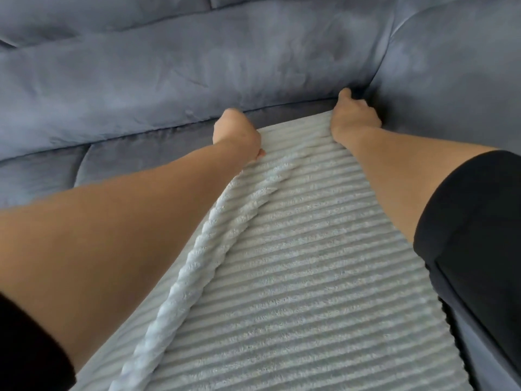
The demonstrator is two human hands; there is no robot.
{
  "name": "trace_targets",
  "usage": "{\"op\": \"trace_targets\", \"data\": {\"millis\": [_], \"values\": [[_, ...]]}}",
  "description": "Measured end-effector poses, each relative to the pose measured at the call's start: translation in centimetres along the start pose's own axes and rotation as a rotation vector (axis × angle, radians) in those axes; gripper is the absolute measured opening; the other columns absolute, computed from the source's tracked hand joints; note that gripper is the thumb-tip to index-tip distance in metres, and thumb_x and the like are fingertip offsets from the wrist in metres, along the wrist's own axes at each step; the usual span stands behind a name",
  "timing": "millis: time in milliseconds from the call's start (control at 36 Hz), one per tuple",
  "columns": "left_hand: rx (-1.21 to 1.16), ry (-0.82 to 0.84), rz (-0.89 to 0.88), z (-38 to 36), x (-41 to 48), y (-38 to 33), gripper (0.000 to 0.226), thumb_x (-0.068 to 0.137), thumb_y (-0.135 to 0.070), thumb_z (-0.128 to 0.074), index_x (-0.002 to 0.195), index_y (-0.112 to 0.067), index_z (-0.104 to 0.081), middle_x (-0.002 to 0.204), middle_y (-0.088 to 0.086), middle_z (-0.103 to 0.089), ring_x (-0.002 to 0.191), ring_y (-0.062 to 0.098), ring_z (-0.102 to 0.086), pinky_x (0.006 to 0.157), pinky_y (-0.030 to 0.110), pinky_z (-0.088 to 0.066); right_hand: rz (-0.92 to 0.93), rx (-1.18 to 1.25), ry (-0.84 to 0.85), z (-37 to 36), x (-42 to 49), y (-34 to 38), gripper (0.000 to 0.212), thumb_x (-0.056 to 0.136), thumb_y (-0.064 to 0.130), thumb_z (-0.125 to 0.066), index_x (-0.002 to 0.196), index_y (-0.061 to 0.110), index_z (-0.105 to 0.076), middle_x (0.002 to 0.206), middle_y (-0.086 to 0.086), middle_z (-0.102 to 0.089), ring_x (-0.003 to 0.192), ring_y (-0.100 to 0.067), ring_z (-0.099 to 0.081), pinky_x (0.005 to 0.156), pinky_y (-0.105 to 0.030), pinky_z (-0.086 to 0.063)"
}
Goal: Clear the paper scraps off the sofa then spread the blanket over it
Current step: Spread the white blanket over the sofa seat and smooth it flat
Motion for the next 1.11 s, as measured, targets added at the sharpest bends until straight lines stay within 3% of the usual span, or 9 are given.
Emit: {"op": "trace_targets", "data": {"millis": [139,306,472,556,695,778,917,1028,1111], "values": [[0.113,-0.084,-0.020,0.5,0.5,-1.0,0.027,0.088,0.014,-0.049,0.107,0.005,-0.066,0.090,0.024,-0.072,0.086,0.038,-0.075,0.078,0.047,-0.063,-0.051,0.105,-0.004,-0.2,0.8,-0.5,0.049,0.094,0.004,-0.041,0.142,0.007,-0.032,0.135,-0.024,-0.053,0.121,-0.046,-0.053,0.091,-0.052,-0.046],[0.298,-0.150,-0.118,0.9,1.6,-2.7,0.037,0.084,0.012,-0.043,0.110,0.001,-0.068,0.117,0.019,-0.067,0.108,0.032,-0.063,0.086,0.034,-0.052,-0.034,0.122,-0.036,-0.3,0.9,-0.8,0.052,0.095,0.003,-0.037,0.146,0.007,-0.028,0.134,-0.025,-0.054,0.119,-0.046,-0.054,0.082,-0.048,-0.045],[0.155,0.038,0.051,-0.3,1.3,-1.4,0.032,0.092,0.001,-0.049,0.065,-0.011,-0.060,0.062,0.000,-0.063,0.058,0.018,-0.059,0.058,0.025,-0.049,-0.019,0.149,0.029,-0.7,1.2,-1.2,0.054,0.098,0.006,-0.029,0.151,0.010,-0.020,0.135,-0.026,-0.053,0.117,-0.045,-0.054,0.080,-0.045,-0.042],[0.047,0.063,0.053,0.2,1.4,-1.7,0.022,0.091,-0.005,-0.047,0.071,-0.008,-0.057,0.047,0.004,-0.058,0.028,0.014,-0.049,0.037,0.015,-0.036,-0.025,0.156,0.048,-0.7,1.3,-1.4,0.058,0.097,0.003,-0.031,0.153,0.010,-0.018,0.134,-0.026,-0.053,0.116,-0.045,-0.055,0.078,-0.043,-0.041],[0.241,0.072,-0.023,1.0,2.4,-1.3,0.020,0.098,-0.020,-0.058,0.087,-0.004,-0.062,0.070,0.008,-0.063,0.053,0.019,-0.061,0.036,0.015,-0.044,-0.023,0.149,0.023,-0.7,0.9,-1.4,0.051,0.097,0.003,-0.032,0.147,0.008,-0.025,0.131,-0.026,-0.055,0.113,-0.046,-0.056,0.077,-0.045,-0.042],[0.227,-0.013,-0.085,1.7,3.4,-1.4,0.022,0.098,-0.021,-0.060,0.098,0.000,-0.068,0.077,0.013,-0.070,0.061,0.028,-0.062,0.061,0.029,-0.055,-0.033,0.153,0.000,-0.5,1.0,-1.1,0.045,0.097,0.004,-0.034,0.142,0.006,-0.031,0.132,-0.026,-0.054,0.116,-0.047,-0.056,0.085,-0.050,-0.047],[0.350,-0.150,-0.062,0.6,5.0,-0.5,0.020,0.094,-0.020,-0.060,0.106,-0.004,-0.065,0.098,0.013,-0.066,0.082,0.033,-0.057,0.069,0.035,-0.044,-0.061,0.163,-0.142,-0.2,1.0,-0.9,0.038,0.097,0.005,-0.033,0.135,0.005,-0.038,0.129,-0.024,-0.058,0.115,-0.046,-0.057,0.081,-0.050,-0.046],[0.335,-0.150,-0.044,0.0,5.7,0.6,0.018,0.093,-0.023,-0.061,0.102,-0.008,-0.065,0.092,0.009,-0.065,0.077,0.030,-0.058,0.063,0.032,-0.042,-0.009,0.079,-0.294,-0.2,0.7,-0.7,0.041,0.093,0.000,-0.030,0.133,0.003,-0.041,0.119,-0.025,-0.063,0.108,-0.048,-0.060,0.068,-0.046,-0.037],[0.329,0.003,0.004,-0.1,5.9,0.2,0.023,0.095,-0.021,-0.059,0.075,-0.010,-0.058,0.064,0.005,-0.061,0.048,0.021,-0.053,0.042,0.022,-0.040,-0.010,0.022,-0.301,-0.2,0.9,-0.2,0.039,0.093,0.002,-0.032,0.130,0.004,-0.044,0.118,-0.025,-0.064,0.107,-0.048,-0.061,0.067,-0.047,-0.037]]}}
Point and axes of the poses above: each hand's wrist, its own x-axis towards the middle knuckle, its own z-axis out of the back of the hand, y = z × x, the point moved 9 cm from there along x, towards the middle knuckle
